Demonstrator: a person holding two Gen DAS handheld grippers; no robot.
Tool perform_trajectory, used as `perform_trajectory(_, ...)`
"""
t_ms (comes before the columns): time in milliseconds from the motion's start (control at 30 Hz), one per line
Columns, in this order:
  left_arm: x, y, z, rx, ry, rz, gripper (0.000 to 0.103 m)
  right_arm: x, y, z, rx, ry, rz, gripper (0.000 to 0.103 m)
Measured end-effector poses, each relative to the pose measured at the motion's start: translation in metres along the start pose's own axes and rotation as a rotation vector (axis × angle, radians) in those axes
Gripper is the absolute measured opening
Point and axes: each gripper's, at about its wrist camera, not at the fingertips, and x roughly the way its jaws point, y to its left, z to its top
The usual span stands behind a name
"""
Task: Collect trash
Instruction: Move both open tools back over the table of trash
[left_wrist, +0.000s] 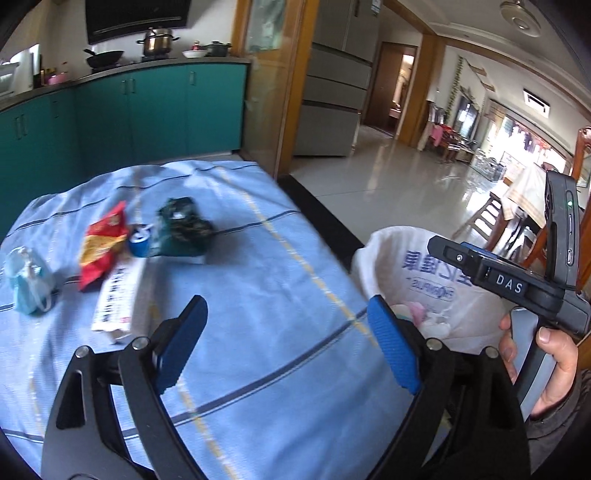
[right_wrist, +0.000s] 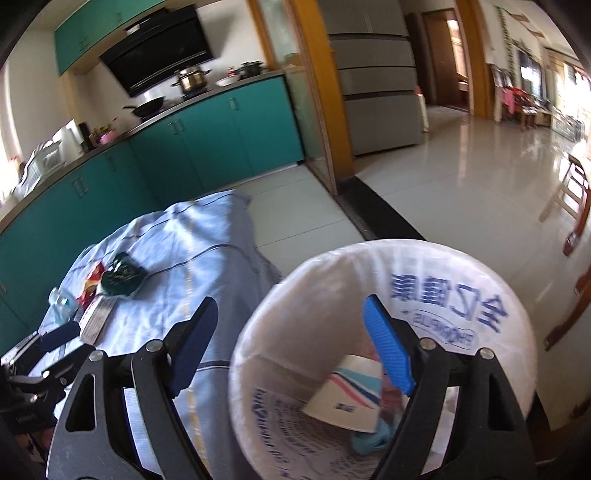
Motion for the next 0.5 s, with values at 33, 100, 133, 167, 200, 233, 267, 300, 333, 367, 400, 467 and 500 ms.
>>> perform_trajectory(33, -0.002, 0.005, -0.001, 0.000, 0.000, 0.011, 0.089, 0.002, 0.006, 0.000, -0.017, 0.001, 0.006, 0.079)
perform_trajectory(100, -0.005, 0.015, -0.003, 0.004, -0.004, 0.047, 0.090, 0.005, 0.020, -0.001, -0.049, -0.003, 0.012, 0.080)
perform_trajectory(133, -0.009, 0.018, -0.004, 0.005, -0.008, 0.058, 0.090, 0.006, 0.026, -0.001, -0.065, -0.005, 0.019, 0.080)
perform_trajectory(167, -0.012, 0.022, -0.005, 0.004, -0.014, 0.072, 0.092, 0.007, 0.034, -0.001, -0.086, -0.007, 0.027, 0.080)
perform_trajectory(200, -0.013, 0.024, -0.006, 0.001, -0.018, 0.079, 0.093, 0.008, 0.039, -0.001, -0.101, -0.009, 0.030, 0.079)
perform_trajectory(233, -0.015, 0.027, -0.006, -0.002, -0.021, 0.082, 0.093, 0.009, 0.043, -0.002, -0.111, -0.010, 0.028, 0.079)
perform_trajectory(267, -0.016, 0.029, -0.006, -0.003, -0.023, 0.084, 0.093, 0.011, 0.049, -0.002, -0.125, -0.011, 0.028, 0.079)
perform_trajectory(300, -0.020, 0.033, -0.006, -0.003, -0.028, 0.090, 0.094, 0.012, 0.054, -0.002, -0.133, -0.010, 0.035, 0.079)
perform_trajectory(333, -0.021, 0.034, -0.007, -0.002, -0.031, 0.094, 0.094, 0.014, 0.057, -0.003, -0.137, -0.009, 0.043, 0.079)
perform_trajectory(367, -0.023, 0.036, -0.007, 0.001, -0.037, 0.102, 0.095, 0.016, 0.061, -0.003, -0.139, -0.007, 0.053, 0.079)
perform_trajectory(400, -0.025, 0.036, -0.008, 0.005, -0.039, 0.109, 0.096, 0.017, 0.065, -0.003, -0.143, -0.005, 0.067, 0.079)
perform_trajectory(467, -0.026, 0.037, -0.009, 0.016, -0.041, 0.129, 0.096, 0.020, 0.073, -0.003, -0.156, -0.001, 0.083, 0.079)
perform_trajectory(500, -0.025, 0.038, -0.010, 0.022, -0.038, 0.142, 0.096, 0.021, 0.077, -0.004, -0.164, -0.001, 0.087, 0.076)
